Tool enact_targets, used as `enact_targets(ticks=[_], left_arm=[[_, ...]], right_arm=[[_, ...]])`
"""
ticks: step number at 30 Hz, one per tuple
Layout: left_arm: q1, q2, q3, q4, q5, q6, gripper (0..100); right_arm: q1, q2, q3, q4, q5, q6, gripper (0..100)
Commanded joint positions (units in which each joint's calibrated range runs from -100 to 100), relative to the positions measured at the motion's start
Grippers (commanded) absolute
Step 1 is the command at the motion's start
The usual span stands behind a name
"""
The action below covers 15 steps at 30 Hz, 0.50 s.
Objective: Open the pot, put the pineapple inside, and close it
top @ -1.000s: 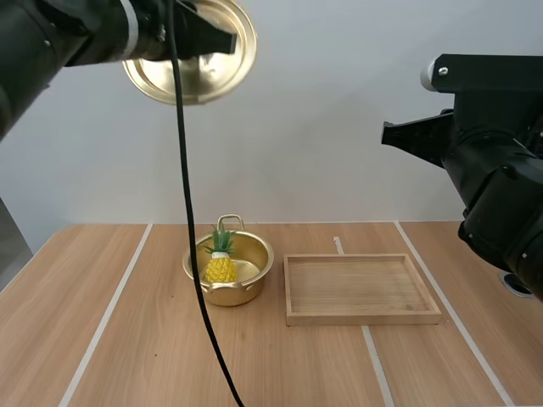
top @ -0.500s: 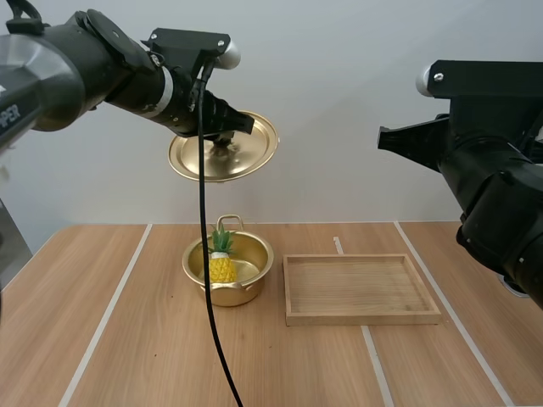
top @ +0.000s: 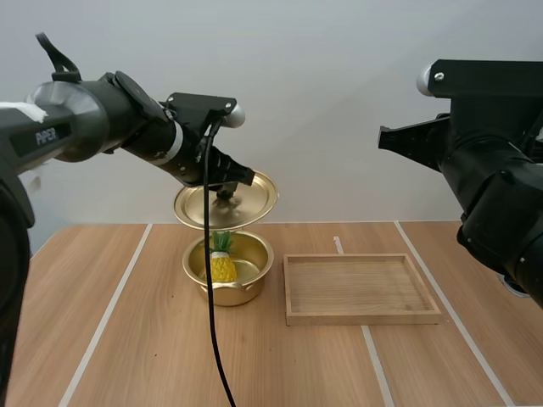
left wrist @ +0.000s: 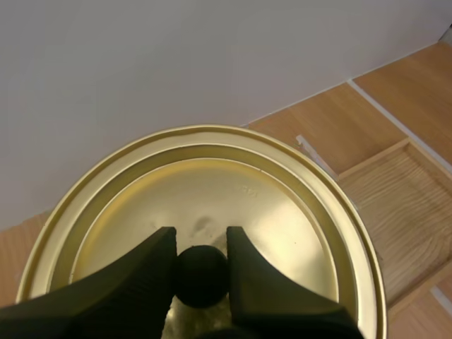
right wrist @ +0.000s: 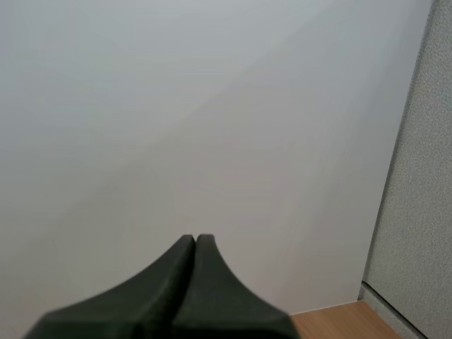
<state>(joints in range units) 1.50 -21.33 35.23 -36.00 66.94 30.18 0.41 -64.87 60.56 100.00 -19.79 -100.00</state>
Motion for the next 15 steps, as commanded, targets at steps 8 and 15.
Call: enact_targets(ticks=[8,15], left_arm=[[-0.19,-0.1,7.5,-1.7,-8.8,4.0,0],[-0.19,-0.1,11.1,-5.4,-11.5,7.7,0]], right_arm=[[-0.2,-0.6,0.0,0.0,0.7,0.0,0],[-0.2,-0.6,0.0,0.0,0.7,0.0,0]])
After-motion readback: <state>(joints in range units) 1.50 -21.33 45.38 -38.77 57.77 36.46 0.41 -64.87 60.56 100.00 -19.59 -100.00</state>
